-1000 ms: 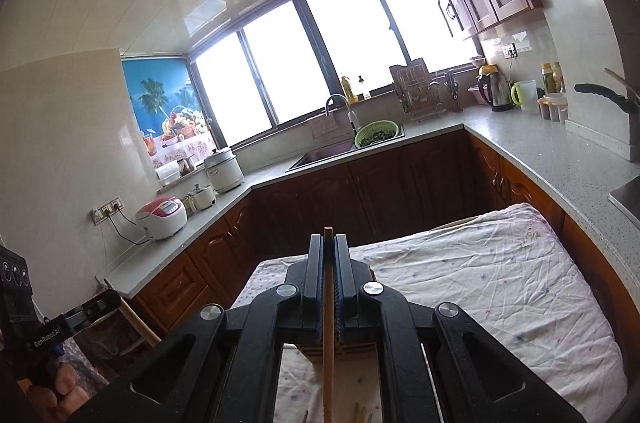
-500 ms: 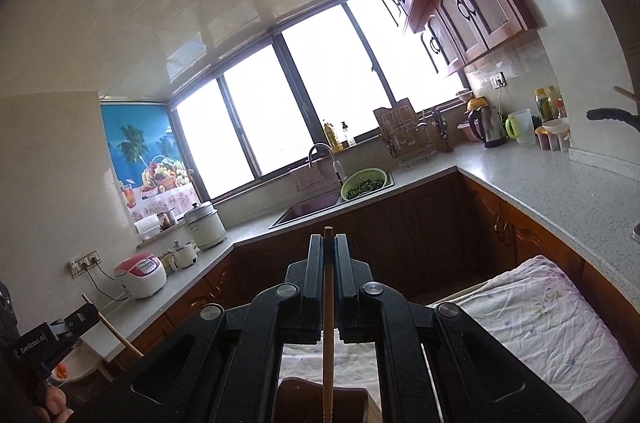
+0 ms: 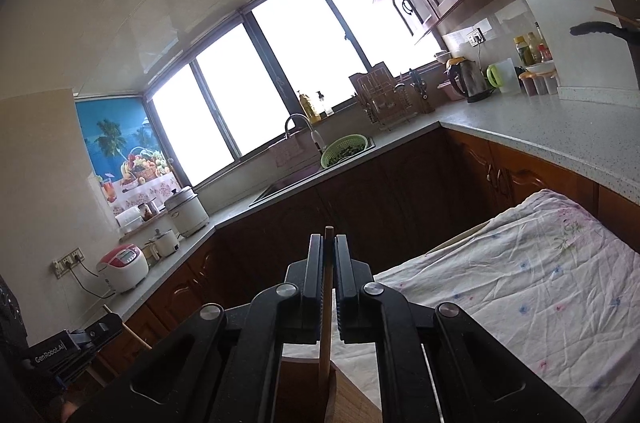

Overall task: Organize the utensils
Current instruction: 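Lift the held chopsticks with both tools and carry them over the wooden holder, then open both tools to drop the chopsticks into the wooden holder, then move both open tools back down toward the remaining chopsticks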

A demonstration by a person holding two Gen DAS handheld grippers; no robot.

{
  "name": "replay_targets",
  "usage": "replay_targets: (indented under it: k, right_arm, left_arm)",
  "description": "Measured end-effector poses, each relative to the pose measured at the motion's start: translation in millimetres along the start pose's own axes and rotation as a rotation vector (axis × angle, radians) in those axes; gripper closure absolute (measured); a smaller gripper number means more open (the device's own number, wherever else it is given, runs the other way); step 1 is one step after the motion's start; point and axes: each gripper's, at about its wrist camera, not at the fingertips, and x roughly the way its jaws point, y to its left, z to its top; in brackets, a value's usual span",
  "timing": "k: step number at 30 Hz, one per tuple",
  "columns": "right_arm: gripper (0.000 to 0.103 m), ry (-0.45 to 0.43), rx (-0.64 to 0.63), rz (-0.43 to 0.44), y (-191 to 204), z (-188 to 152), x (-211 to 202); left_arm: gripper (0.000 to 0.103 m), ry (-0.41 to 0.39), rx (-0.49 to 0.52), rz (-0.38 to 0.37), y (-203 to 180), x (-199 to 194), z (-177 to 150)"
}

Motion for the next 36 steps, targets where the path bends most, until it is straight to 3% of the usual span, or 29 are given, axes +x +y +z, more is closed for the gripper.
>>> replay_targets:
  k: [9, 11, 13, 14, 15, 16, 17, 18, 19, 27, 31, 36]
  right_arm:
    - [0.098, 0.07, -0.035, -0.002, 2, 1, 7]
    - [0.093, 0.084, -0.042, -0.005, 2, 3, 9]
    - [0.092, 0.092, -0.042, -0.007, 3, 3, 9]
    - [0.09, 0.096, -0.04, -0.01, 2, 4, 8]
    - [0.083, 0.098, -0.034, -0.01, 2, 4, 7]
    - [0.064, 0.099, -0.025, -0.007, 1, 5, 5]
    - [0.051, 0.096, -0.011, -0.005, -1, 6, 2]
    - [0.029, 0.088, 0.002, -0.001, -2, 6, -2]
    - [0.023, 0.074, 0.011, 0.0, -4, 7, -8]
    - [0.011, 0.064, 0.055, 0.021, -10, 13, -51]
    - [0.003, 0.072, 0.044, 0.024, -7, 10, -77]
    - [0.002, 0.102, 0.044, 0.045, -6, -2, -112]
  left_arm:
    - [0.098, 0.012, 0.037, 0.022, -3, 2, 2]
    - [0.096, 0.026, 0.038, 0.021, -1, 3, 3]
    - [0.085, 0.037, 0.036, 0.02, -1, 3, 3]
    - [0.066, 0.038, 0.033, 0.025, 0, 1, 4]
    - [0.048, 0.033, 0.028, 0.029, 1, -2, 4]
    - [0.044, 0.022, 0.025, 0.032, 2, -6, 4]
    - [0.04, 0.016, 0.023, 0.035, 3, -10, 4]
    - [0.036, 0.017, 0.021, 0.034, 4, -14, 4]
    - [0.035, 0.018, 0.019, 0.03, 5, -18, 3]
    - [0.014, 0.017, -0.011, 0.047, 16, -60, -7]
    - [0.011, 0.026, -0.02, 0.049, 18, -82, -16]
    - [0.008, 0.022, 0.009, 0.056, 13, -114, -30]
